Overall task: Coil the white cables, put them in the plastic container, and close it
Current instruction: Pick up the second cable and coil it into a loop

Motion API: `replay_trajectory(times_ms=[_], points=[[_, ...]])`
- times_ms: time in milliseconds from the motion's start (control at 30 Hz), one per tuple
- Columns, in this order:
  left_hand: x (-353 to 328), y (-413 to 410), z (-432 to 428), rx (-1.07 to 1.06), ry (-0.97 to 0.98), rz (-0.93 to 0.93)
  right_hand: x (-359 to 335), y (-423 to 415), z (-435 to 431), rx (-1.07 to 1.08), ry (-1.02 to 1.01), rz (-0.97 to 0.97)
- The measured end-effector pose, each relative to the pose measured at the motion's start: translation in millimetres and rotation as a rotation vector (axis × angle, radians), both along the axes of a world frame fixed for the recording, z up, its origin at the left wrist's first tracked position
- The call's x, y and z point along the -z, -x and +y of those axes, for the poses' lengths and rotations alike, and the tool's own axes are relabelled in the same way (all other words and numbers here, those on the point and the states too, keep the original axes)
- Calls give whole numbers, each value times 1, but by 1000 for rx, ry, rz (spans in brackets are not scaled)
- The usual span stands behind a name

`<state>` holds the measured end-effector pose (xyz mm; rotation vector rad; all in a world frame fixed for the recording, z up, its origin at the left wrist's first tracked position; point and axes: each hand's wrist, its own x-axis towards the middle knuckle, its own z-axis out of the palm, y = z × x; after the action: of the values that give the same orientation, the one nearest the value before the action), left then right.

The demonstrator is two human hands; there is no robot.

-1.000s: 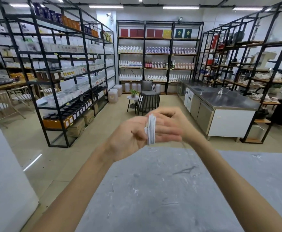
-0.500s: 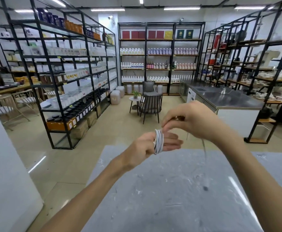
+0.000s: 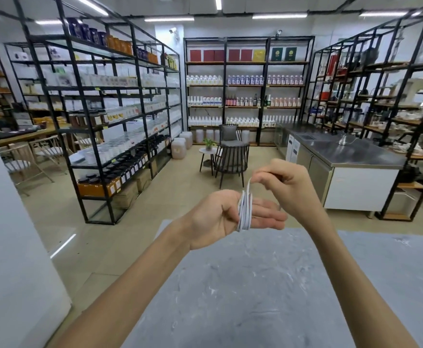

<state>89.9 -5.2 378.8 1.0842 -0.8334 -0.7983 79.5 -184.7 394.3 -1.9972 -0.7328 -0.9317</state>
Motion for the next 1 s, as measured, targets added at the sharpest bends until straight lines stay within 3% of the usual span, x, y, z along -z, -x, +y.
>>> replay_trajectory(times_ms=[167, 300, 433, 533, 567, 633, 700, 733, 800, 1000], points=[[-4, -12, 8, 48, 92, -21, 16, -8, 18, -211, 2, 388], [-5, -33, 18, -108, 273, 95, 68, 4, 37, -158, -108, 677], [-6, -64, 25, -414, 353, 155, 102, 32, 44, -212, -172, 769], [11, -71, 26, -534, 207, 45, 105, 50, 40, -151, -57, 757], [16, -70, 25, -565, 74, -102, 102, 53, 38, -121, -51, 760], [26, -65, 24, -650, -338, -606, 98, 54, 30, -68, -154, 790], [36, -61, 19, -606, -638, -983, 91, 47, 16, 39, -296, 784], [39, -60, 17, -588, -695, -1033, 89, 42, 8, 119, -326, 758], [42, -57, 12, -580, -665, -962, 86, 29, -11, 225, -294, 729], [19, -69, 26, -792, -553, -837, 94, 22, -56, 136, -133, 835]])
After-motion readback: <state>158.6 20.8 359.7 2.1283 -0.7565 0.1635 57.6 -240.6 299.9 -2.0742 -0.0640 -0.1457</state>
